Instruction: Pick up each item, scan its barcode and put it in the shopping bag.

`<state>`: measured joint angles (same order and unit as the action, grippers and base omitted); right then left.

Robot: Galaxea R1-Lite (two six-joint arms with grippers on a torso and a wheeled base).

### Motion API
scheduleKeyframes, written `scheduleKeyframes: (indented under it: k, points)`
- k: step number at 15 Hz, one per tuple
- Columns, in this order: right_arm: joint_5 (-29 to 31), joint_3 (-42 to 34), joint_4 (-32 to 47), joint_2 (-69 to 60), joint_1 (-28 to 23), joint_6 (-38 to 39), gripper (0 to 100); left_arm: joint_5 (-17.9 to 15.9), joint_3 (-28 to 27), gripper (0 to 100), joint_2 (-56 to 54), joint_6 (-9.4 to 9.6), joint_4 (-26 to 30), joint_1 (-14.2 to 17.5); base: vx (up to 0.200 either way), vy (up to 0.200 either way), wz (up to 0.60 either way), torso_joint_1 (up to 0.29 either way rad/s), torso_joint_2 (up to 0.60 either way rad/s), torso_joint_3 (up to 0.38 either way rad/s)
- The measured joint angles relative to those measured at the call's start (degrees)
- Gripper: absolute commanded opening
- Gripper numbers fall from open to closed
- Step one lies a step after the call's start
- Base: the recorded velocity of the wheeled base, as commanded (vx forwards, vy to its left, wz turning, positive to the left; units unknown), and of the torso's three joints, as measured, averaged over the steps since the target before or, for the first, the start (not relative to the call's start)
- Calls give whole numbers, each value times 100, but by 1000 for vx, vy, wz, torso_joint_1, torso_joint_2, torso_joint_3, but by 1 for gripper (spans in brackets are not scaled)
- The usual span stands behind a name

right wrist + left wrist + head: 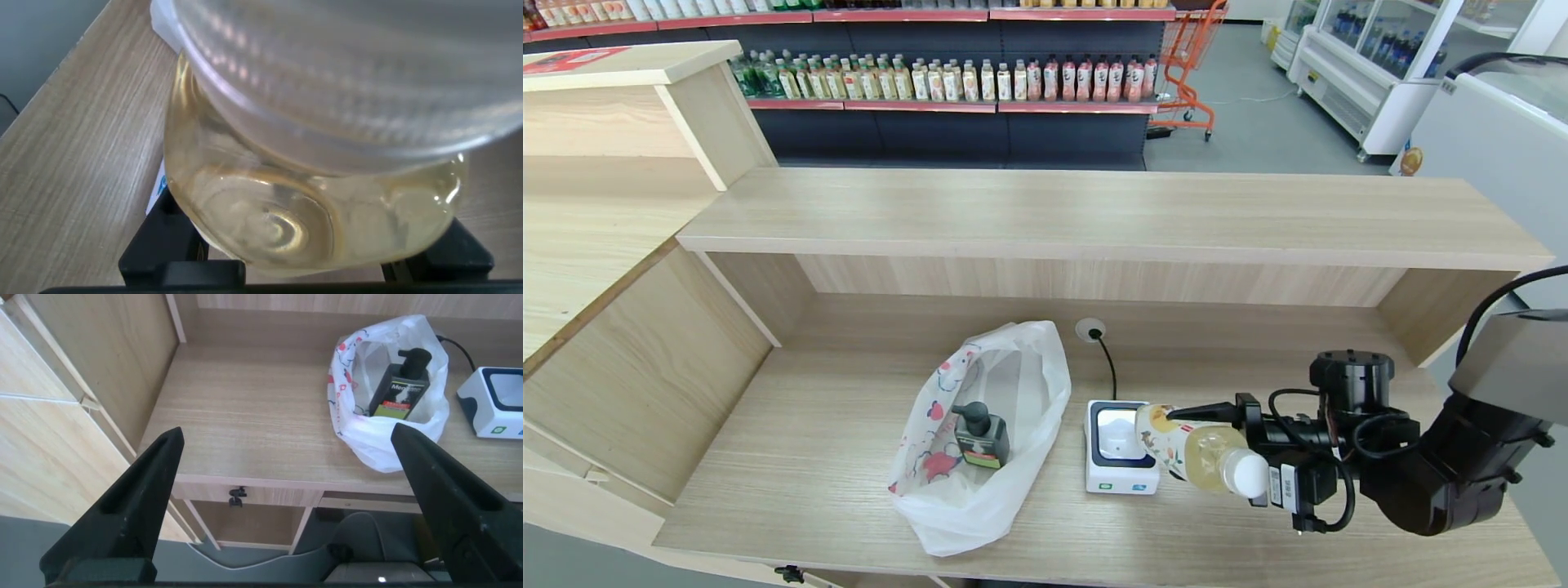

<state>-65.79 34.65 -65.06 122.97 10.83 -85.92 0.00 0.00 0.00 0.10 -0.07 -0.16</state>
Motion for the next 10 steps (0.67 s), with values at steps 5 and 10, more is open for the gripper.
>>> scheduleKeyframes:
  k: [5, 10]
  points:
    - [-2, 438, 4, 289, 163, 30, 0, 0, 0, 100, 0, -2, 0, 0, 0, 0, 0, 0, 0, 0]
    - [-13, 879, -5, 611, 325, 57, 0, 0, 0, 100, 0, 0, 0, 0, 0, 0, 0, 0, 0, 0]
